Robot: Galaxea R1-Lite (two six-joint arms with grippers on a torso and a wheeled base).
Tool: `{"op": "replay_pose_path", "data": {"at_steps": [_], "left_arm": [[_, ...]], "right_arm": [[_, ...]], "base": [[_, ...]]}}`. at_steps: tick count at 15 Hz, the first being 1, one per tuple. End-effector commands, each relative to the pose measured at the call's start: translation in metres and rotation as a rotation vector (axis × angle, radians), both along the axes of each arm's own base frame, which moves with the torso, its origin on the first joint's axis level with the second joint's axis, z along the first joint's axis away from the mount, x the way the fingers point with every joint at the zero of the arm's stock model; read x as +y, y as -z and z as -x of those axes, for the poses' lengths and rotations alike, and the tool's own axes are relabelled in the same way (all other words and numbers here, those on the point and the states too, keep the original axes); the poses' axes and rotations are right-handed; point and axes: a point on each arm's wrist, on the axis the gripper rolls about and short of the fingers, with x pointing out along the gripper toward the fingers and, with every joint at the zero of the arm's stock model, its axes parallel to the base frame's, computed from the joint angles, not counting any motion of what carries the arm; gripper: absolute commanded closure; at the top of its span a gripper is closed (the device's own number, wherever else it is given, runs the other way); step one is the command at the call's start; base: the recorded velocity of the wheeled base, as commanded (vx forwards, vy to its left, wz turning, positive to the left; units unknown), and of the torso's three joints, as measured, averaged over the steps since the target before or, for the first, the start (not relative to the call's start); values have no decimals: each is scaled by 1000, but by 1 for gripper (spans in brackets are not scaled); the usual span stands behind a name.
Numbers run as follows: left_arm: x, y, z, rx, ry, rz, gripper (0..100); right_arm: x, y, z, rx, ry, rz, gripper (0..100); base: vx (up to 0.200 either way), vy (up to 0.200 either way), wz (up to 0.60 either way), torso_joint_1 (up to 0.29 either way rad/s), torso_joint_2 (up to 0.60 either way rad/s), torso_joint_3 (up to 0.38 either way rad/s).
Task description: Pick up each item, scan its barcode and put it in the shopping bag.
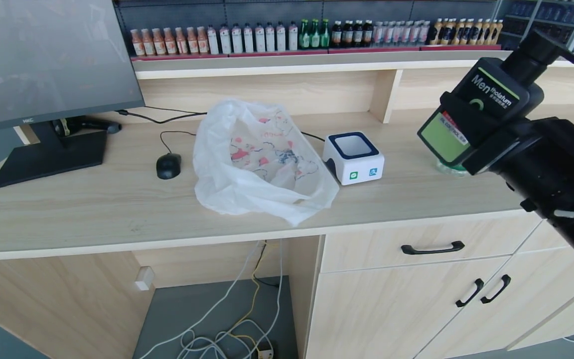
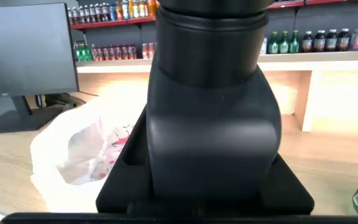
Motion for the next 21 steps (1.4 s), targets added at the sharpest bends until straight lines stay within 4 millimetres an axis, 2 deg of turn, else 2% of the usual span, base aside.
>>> {"op": "replay_pose_path", "data": {"at_steps": [1,2,5,7,9,12,16,21], "left_arm": [[0,0,0,0,-1,1,0],[0,0,0,0,1,-2,0],[0,0,0,0,-1,1,0],[0,0,0,0,1,0,0],[0,0,0,0,1,-2,0],[0,0,0,0,1,0,0],[0,0,0,0,-1,0,0],[0,0,0,0,1,0,0]], "right_arm": [[8,41,-20,29,2,88,100],[12,50,-29,32,1,114,100],[13,49,-30,23,6,122,100],[16,41,-37,-13,6,103,100],[14,44,-35,3,6,106,100],[7,28,-32,-46,25,72,100],[-9,22,-30,-52,65,38,100],[-10,20,-28,-59,65,31,100]], "base": [[0,0,0,0,0,0],[0,0,0,0,0,0],[0,0,0,0,0,0],[0,0,0,0,0,0],[0,0,0,0,0,0],[0,0,0,0,0,0],[0,200,0,0,5,4],[0,200,0,0,1,2]]}}
